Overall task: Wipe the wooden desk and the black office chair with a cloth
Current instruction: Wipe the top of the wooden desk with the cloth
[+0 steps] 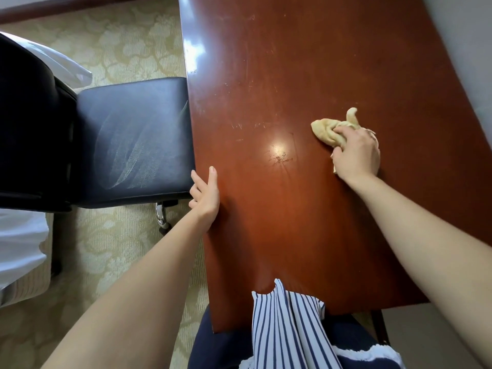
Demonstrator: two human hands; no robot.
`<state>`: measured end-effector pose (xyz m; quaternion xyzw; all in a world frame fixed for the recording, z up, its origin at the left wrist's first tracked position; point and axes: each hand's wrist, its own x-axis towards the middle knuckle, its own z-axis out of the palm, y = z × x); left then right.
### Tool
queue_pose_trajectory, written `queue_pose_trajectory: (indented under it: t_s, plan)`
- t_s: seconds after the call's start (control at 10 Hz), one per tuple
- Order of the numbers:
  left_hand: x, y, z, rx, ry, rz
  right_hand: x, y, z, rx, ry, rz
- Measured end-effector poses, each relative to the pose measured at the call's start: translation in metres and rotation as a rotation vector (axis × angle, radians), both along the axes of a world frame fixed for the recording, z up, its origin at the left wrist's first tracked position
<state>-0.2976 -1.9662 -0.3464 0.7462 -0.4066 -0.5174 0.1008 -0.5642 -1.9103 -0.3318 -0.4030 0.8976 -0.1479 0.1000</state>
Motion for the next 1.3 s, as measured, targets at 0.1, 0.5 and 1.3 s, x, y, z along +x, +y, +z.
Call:
queue_pose_trajectory:
  t_s: [0.1,0.5,1.3]
  plan:
    - [-0.005,0.002,0.004,-0.011,0.044,0.087,0.011,-0.035,0.005,0.081,0.004,0.0]
    - [-0.012,-0.003,-0.003,0.043,-0.117,0.061,0.134,-0.083,0.016,0.237,0.021,0.588]
    - [-0.008,0.0,0.005,0.009,-0.015,0.1,0.099,0.034,-0.004,-0.211,0.18,1.208]
